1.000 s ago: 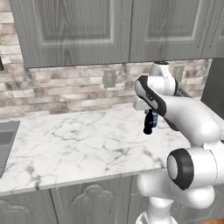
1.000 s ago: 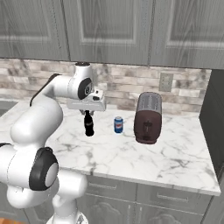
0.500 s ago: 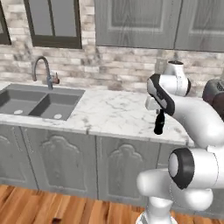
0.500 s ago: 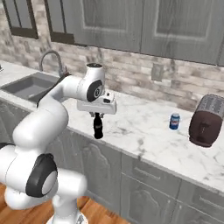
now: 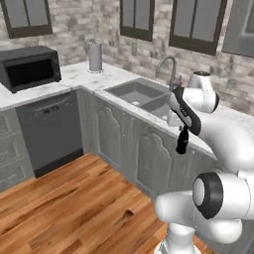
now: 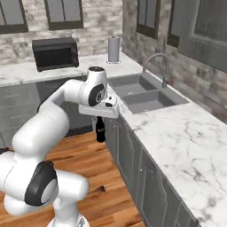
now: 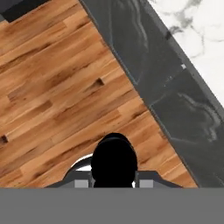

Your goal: Move the drinks to the dining counter.

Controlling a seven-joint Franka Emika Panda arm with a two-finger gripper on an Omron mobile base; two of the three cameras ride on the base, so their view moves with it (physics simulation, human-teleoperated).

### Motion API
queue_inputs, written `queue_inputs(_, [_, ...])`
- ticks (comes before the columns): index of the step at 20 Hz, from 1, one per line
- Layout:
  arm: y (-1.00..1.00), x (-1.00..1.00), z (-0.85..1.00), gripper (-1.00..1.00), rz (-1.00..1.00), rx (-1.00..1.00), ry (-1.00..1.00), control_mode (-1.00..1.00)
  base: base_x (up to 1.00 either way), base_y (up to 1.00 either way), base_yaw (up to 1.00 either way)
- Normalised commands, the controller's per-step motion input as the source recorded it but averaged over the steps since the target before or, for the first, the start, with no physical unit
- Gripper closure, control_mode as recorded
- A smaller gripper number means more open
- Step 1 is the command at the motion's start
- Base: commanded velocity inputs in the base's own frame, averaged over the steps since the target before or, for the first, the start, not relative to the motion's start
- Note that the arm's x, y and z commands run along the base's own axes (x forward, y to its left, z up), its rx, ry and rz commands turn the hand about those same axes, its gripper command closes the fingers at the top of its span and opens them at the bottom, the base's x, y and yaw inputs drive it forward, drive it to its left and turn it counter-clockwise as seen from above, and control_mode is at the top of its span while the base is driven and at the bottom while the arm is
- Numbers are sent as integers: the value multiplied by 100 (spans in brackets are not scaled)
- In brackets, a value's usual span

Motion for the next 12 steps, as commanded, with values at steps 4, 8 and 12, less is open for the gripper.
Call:
queue_inputs(4, [0, 0, 0, 100, 0, 0, 0, 100, -13, 0, 100])
queue_inputs(8, [0, 0, 0, 100, 0, 0, 0, 100, -3, 0, 100])
queue_inputs(12, [0, 0, 0, 100, 0, 0, 0, 100, -1, 0, 100])
